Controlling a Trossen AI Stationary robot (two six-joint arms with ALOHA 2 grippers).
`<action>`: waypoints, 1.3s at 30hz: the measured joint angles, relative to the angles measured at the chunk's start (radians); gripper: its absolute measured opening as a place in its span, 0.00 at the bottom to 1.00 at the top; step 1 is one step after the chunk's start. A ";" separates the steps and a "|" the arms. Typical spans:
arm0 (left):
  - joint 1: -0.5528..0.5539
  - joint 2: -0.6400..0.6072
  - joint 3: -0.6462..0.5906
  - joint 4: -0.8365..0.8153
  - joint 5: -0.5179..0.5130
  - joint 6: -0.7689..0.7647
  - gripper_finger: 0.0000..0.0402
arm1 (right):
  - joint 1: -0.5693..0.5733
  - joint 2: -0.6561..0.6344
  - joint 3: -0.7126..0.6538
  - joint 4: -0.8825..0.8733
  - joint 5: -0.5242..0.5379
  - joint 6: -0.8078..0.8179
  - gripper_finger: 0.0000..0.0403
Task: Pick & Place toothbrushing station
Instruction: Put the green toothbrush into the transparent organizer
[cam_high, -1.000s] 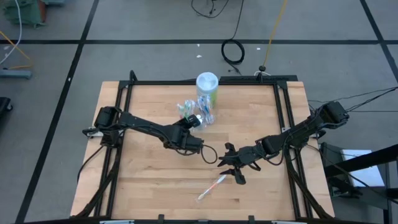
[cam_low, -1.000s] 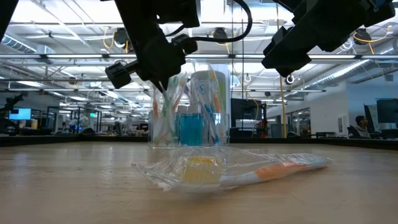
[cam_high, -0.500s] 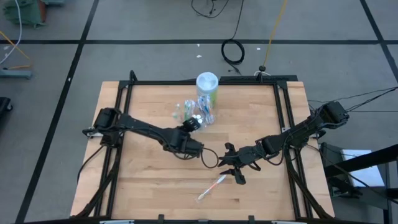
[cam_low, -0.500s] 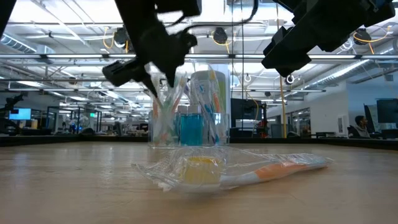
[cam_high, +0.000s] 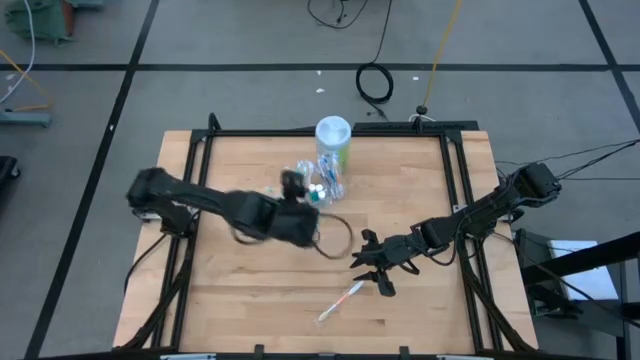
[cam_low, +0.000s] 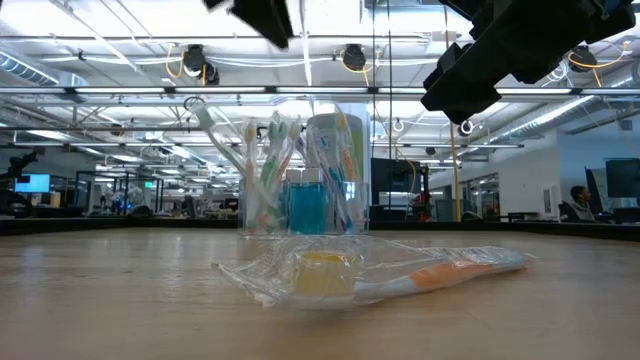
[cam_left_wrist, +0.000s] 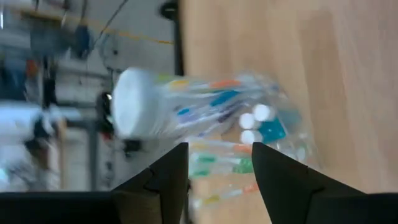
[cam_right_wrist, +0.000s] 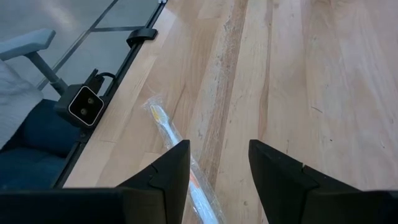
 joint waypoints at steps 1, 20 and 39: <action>0.005 -0.034 0.000 -0.005 0.001 -0.054 0.45 | 0.000 0.000 0.000 0.000 0.000 0.000 0.39; -0.022 -0.536 -0.585 0.188 -0.107 -0.944 0.45 | -0.004 0.000 0.000 0.008 0.000 0.000 0.39; -0.179 -0.607 -0.985 0.600 -0.241 -1.298 0.45 | -0.005 0.000 0.000 0.037 0.000 0.000 0.39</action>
